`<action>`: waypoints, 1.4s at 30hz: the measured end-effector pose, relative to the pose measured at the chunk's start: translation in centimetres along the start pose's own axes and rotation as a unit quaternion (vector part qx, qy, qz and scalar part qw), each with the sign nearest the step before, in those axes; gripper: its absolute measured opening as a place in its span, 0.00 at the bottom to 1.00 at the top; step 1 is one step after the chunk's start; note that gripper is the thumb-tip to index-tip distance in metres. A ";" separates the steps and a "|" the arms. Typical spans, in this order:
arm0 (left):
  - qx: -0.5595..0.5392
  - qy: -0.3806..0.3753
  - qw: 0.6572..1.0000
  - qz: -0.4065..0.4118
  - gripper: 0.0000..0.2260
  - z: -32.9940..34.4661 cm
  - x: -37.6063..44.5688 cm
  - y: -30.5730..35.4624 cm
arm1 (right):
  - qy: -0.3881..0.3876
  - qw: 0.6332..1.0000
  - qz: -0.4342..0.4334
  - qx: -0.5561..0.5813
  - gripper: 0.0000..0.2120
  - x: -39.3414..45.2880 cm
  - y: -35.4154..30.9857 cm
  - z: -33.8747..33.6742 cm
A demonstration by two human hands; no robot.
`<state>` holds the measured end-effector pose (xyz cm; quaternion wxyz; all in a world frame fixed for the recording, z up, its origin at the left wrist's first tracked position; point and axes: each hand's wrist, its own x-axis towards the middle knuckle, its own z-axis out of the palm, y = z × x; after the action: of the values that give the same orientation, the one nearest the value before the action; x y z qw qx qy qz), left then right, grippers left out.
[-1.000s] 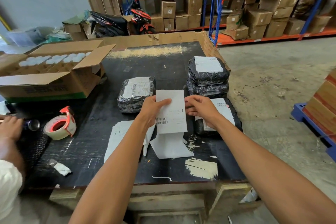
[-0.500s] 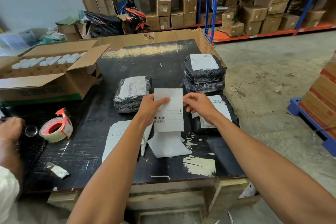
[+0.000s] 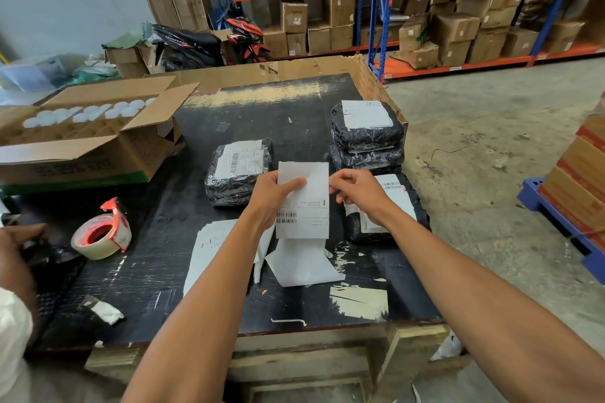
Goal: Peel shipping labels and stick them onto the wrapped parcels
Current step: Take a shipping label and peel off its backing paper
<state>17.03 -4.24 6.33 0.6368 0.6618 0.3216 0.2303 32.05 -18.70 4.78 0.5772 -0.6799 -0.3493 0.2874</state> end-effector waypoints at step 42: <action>-0.103 0.011 0.993 0.052 0.03 3.5 -0.5 3.2 | 0.048 0.997 -0.051 -0.045 0.08 0.4 -1.9 1.4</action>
<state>19.55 -6.98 9.23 0.6852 0.6058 0.2687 0.3022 30.88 -17.40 6.45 0.5759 -0.6997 -0.3678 0.2086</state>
